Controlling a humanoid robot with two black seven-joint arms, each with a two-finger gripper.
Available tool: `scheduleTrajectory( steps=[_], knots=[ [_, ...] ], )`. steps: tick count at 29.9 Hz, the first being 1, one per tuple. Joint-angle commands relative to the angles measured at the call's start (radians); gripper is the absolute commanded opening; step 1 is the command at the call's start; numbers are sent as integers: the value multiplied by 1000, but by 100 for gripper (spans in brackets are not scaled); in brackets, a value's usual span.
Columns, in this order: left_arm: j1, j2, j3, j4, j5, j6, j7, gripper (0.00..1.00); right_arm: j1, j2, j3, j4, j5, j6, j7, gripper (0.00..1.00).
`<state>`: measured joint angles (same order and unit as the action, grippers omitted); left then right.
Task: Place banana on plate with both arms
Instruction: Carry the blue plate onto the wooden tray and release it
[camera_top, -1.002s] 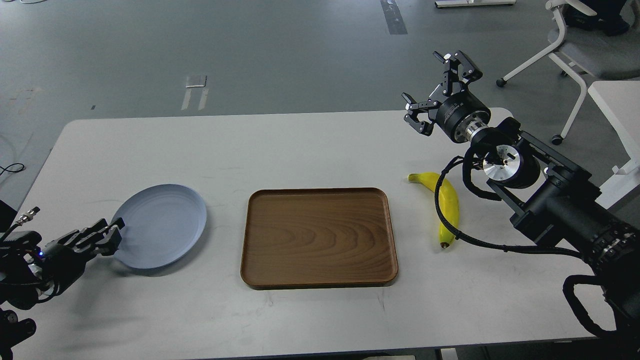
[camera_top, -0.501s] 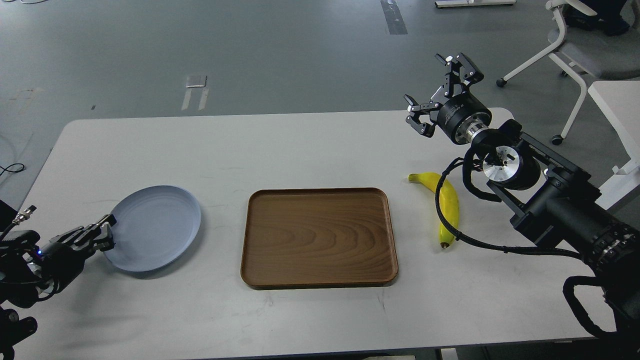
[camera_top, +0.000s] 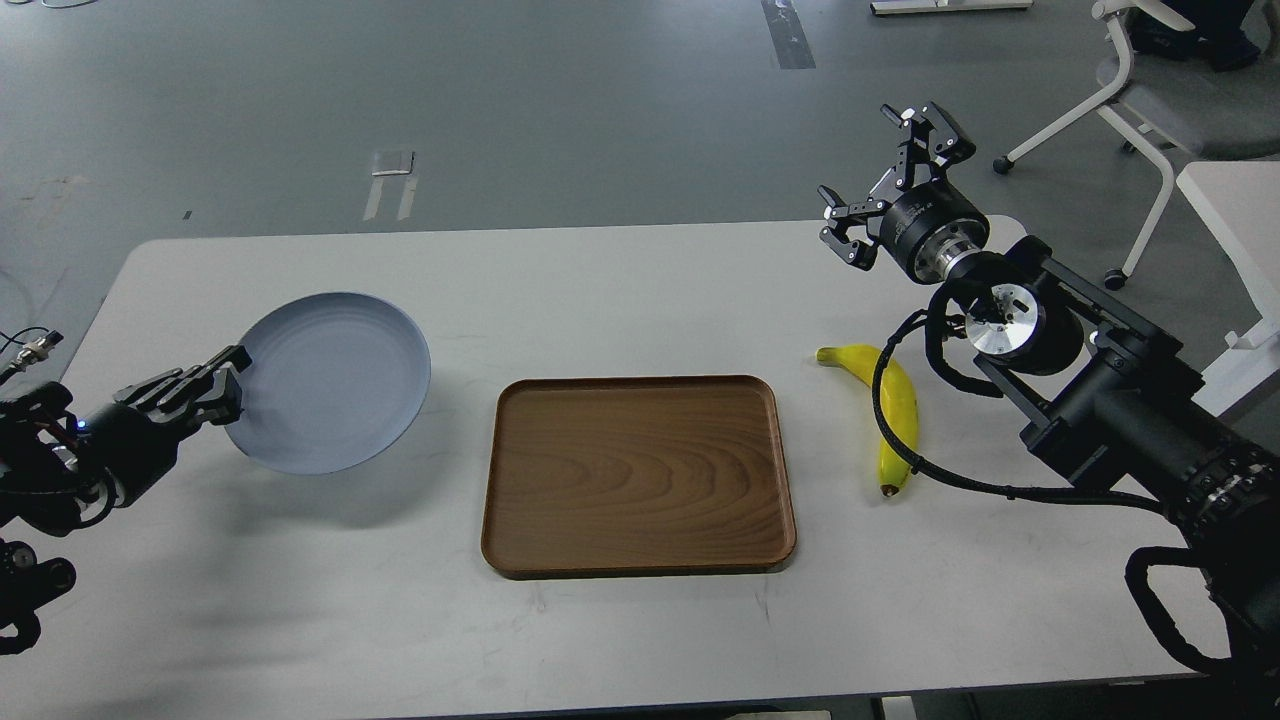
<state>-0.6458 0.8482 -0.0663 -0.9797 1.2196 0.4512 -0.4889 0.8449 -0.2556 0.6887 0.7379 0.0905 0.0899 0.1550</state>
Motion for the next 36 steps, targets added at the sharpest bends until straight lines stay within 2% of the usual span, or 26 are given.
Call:
scheduleTrajectory(
  steps=[1, 3, 7, 10, 13, 16, 25, 29, 36],
  knots=[
    [-43, 26, 5, -89, 11, 1, 0, 0, 0, -8, 0, 0, 0, -7, 0, 100],
    [-80, 23, 5, -135, 46, 0, 0, 0, 0, -17, 0, 0, 0, -10, 0, 100],
    [-138, -26, 5, -140, 100, -6, 0, 0, 0, -27, 0, -2, 0, -10, 0, 100],
    [-198, -144, 11, -139, 106, -16, 0, 0, 3, -27, 0, -3, 0, -10, 0, 100],
    [-222, -211, 65, -120, 107, -39, 0, 0, 14, -28, 2, -5, 0, -10, -2, 100],
    [-262, -329, 163, -50, 107, -39, 0, 0, 22, -37, 38, -2, 0, -13, -6, 100],
    [-255, -446, 258, 62, 106, -40, 0, 0, 74, -68, 60, -3, 0, -33, -11, 100],
    [-253, -515, 338, 156, 106, -40, 0, 0, 72, -71, 60, -3, 0, -36, -11, 100],
    [-249, -555, 350, 199, 104, -40, 0, 0, 72, -94, 63, -2, 2, -38, -11, 100]
  ],
)
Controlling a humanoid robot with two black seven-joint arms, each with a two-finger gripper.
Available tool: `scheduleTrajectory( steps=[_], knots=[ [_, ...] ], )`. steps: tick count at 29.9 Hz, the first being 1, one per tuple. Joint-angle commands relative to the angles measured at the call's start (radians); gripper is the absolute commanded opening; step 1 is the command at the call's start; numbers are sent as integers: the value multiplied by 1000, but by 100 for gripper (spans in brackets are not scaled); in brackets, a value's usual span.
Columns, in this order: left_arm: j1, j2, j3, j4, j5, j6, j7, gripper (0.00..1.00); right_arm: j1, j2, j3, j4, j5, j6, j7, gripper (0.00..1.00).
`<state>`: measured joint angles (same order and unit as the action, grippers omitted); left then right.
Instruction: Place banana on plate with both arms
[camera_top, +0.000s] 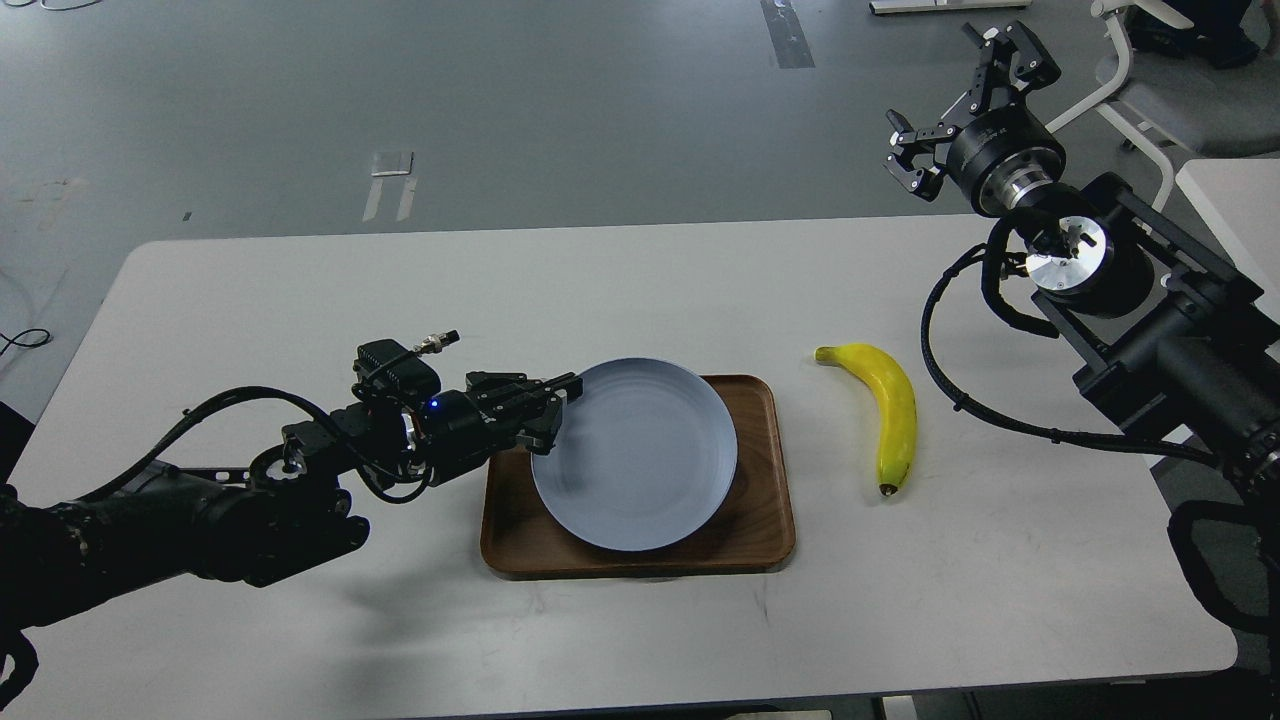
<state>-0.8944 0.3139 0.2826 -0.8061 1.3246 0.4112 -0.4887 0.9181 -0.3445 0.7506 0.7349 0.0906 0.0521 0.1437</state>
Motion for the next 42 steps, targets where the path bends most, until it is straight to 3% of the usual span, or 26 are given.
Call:
scheduleTrajectory(
  steps=[1, 6, 7, 8, 11, 14, 15, 19, 25, 27, 29, 33, 35, 36, 38, 41, 42],
  knots=[
    [0, -29, 1, 33, -1, 0, 0, 0, -1, -7, 1, 1, 1, 0, 0, 100],
    [8, -32, 4, 41, 1, 0, 0, 0, -1, -7, 1, 1, 0, -11, 2, 100],
    [17, -35, 10, 39, 1, -2, 0, 18, -1, -7, -2, 1, 0, -21, 0, 100],
    [20, -36, 13, 39, 1, -2, 0, 29, -2, -7, -4, 1, 0, -26, 0, 100],
    [22, -36, 33, 39, -1, -3, 0, 49, -1, -7, -5, 0, 0, -38, 0, 100],
    [22, -30, 35, 39, -1, -2, 0, 91, -1, -8, -7, 0, 0, -54, 0, 100],
    [20, -32, 33, 38, -7, -2, 0, 94, -1, -8, -10, 0, 0, -67, 2, 100],
    [9, -26, 1, 34, -45, 9, 0, 98, 1, -16, -14, 6, 0, -118, 2, 100],
    [-83, 19, -175, 27, -336, -9, 0, 98, -8, -96, -2, 90, 0, -97, 5, 100],
    [-129, 40, -242, 34, -508, -64, 0, 98, -28, -181, -14, 138, -3, -57, 22, 100],
    [-146, 47, -290, 34, -618, -115, 0, 98, -28, -182, -20, 136, -20, -58, 46, 100],
    [-190, 103, -397, 34, -885, -297, 8, 98, 14, -205, -175, 149, -167, -63, 73, 100],
    [-201, 138, -491, 34, -1034, -411, 137, 98, 86, -255, -319, 149, -358, -121, 74, 100],
    [-201, 139, -491, 34, -1035, -411, 137, 98, 87, -255, -320, 149, -359, -121, 74, 100],
    [-193, 155, -597, 38, -1123, -484, 285, 98, 114, -275, -466, 150, -524, -213, 74, 100],
    [-184, 169, -706, 38, -1169, -540, 407, 98, 130, -330, -621, 188, -665, -297, 71, 100],
    [-184, 169, -706, 38, -1170, -540, 407, 98, 130, -330, -622, 189, -666, -298, 71, 100]
  ],
)
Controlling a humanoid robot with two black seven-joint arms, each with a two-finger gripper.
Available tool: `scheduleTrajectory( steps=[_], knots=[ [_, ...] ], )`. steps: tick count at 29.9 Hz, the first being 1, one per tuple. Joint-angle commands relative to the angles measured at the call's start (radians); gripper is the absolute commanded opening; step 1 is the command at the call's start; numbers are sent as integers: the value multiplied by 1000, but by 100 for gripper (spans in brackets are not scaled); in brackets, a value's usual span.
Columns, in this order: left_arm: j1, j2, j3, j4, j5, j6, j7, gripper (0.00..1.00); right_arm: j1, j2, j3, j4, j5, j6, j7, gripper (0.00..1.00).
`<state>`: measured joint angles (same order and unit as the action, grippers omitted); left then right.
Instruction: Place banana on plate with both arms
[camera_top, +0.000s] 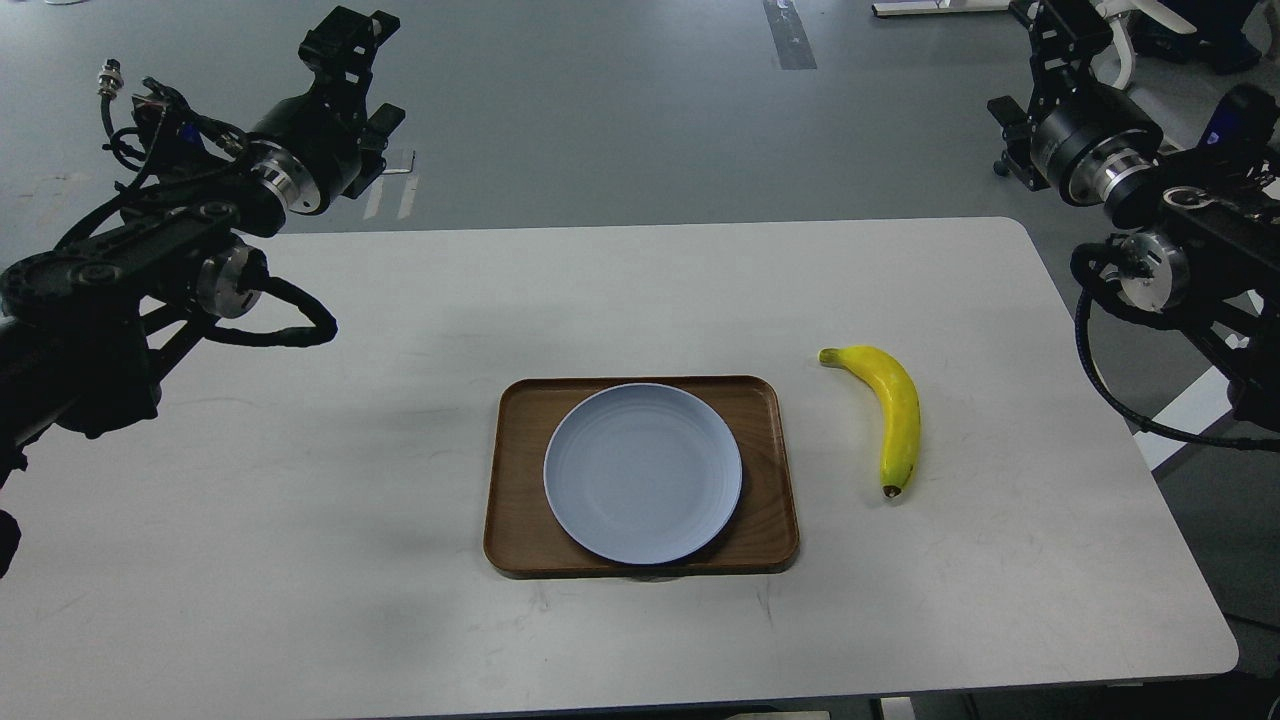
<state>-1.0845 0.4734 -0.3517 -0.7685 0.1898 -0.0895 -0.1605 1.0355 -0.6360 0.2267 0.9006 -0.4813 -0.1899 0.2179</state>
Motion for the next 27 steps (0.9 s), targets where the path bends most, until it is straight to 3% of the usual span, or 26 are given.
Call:
scheduleTrajectory(
  steps=[1, 5, 15, 20, 22, 27],
  knots=[
    [14, 13, -108, 0, -55, -65, 97, 98, 12, -60, -150, 47, -129, -81, -3, 100],
    [28, 11, -148, 0, -82, -95, 105, 98, 12, -119, -289, 103, -163, -143, -5, 100],
    [84, 7, -142, 0, -70, -93, 94, 98, -8, -223, -343, 224, -43, -144, -31, 100],
    [83, 8, -142, -2, -69, -90, 94, 98, -3, -185, -536, 213, -115, -167, -31, 100],
    [83, 10, -141, -2, -67, -90, 94, 98, -11, -121, -595, 209, -242, -230, -31, 100],
    [87, 11, -141, -2, -67, -90, 94, 98, -15, -59, -647, 198, -387, -276, -31, 100]
  ],
)
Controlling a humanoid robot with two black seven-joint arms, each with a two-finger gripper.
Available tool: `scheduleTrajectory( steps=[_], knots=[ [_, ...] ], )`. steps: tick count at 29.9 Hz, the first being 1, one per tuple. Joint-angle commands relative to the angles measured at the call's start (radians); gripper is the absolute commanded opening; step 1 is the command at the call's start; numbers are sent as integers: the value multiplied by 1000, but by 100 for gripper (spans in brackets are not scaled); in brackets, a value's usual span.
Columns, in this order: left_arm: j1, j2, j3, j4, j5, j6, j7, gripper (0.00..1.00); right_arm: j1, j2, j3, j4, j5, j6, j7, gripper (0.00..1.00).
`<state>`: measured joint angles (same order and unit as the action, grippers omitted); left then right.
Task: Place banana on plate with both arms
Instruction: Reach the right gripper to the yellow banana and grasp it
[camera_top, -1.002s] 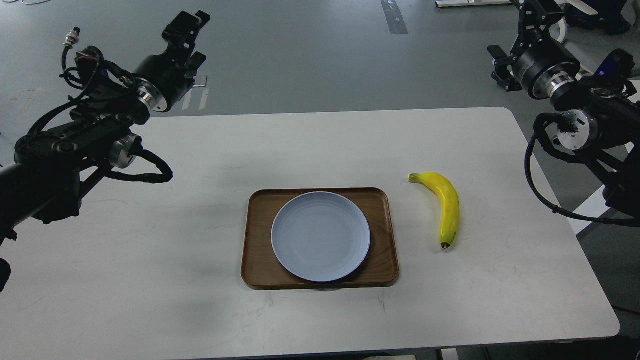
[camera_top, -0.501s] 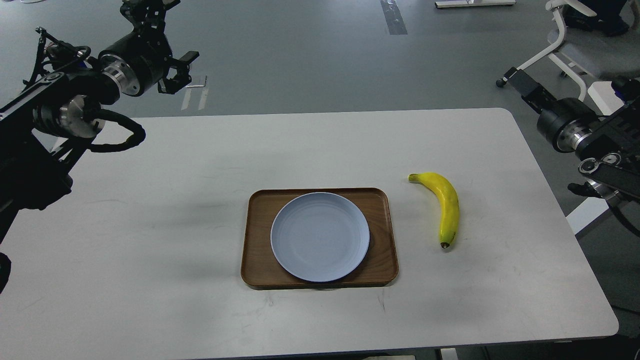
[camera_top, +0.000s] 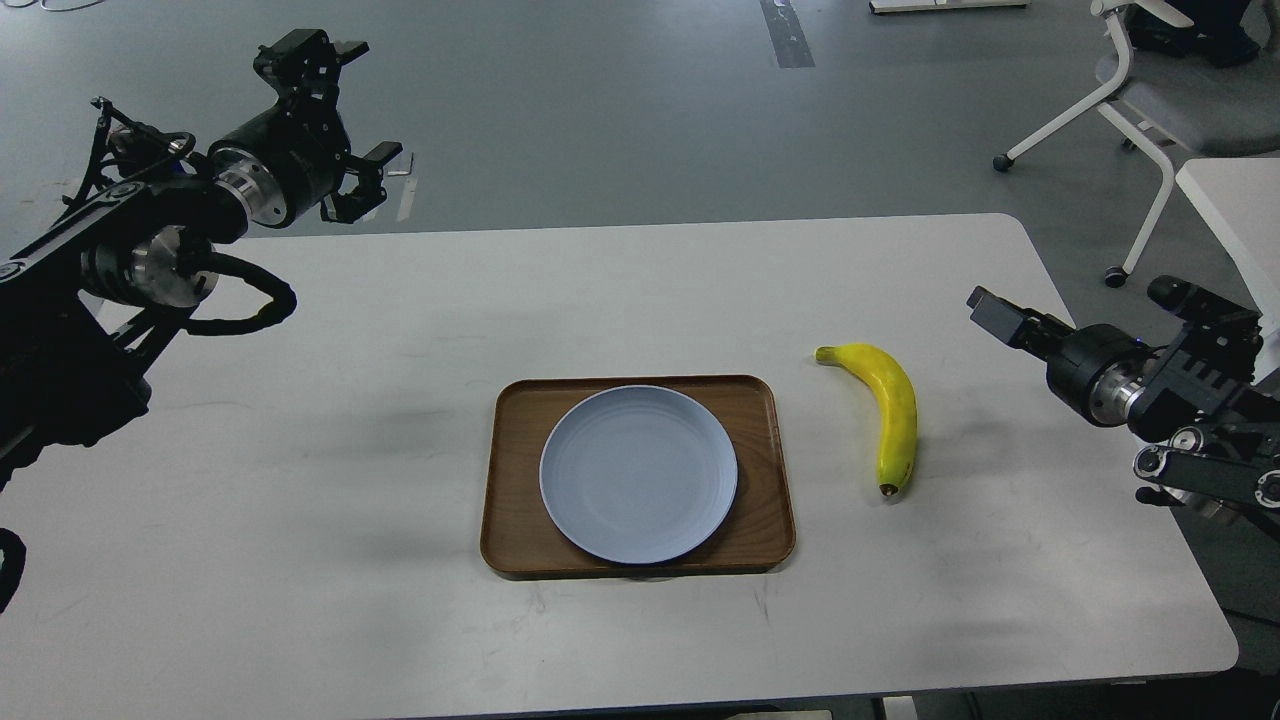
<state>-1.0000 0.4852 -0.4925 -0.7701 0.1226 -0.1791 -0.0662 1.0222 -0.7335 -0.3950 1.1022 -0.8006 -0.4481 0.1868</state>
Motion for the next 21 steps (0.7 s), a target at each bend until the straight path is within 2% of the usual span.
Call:
scheduleTrajectory(
  steps=[1, 7, 17, 21],
  knots=[
    [4, 1, 0, 0, 0, 0, 0, 98, -2, 48, -27, -7, -68, -18, -1, 100],
    [32, 9, 2, 0, 11, 0, 0, 98, -5, 108, -76, -2, -60, -11, -81, 100],
    [37, 13, 2, -1, 12, 0, -3, 98, 1, 132, -100, -4, -72, -6, -84, 99],
    [44, 27, 2, -6, 12, -2, -3, 98, 1, 147, -114, -4, -74, -6, -84, 94]
  ],
)
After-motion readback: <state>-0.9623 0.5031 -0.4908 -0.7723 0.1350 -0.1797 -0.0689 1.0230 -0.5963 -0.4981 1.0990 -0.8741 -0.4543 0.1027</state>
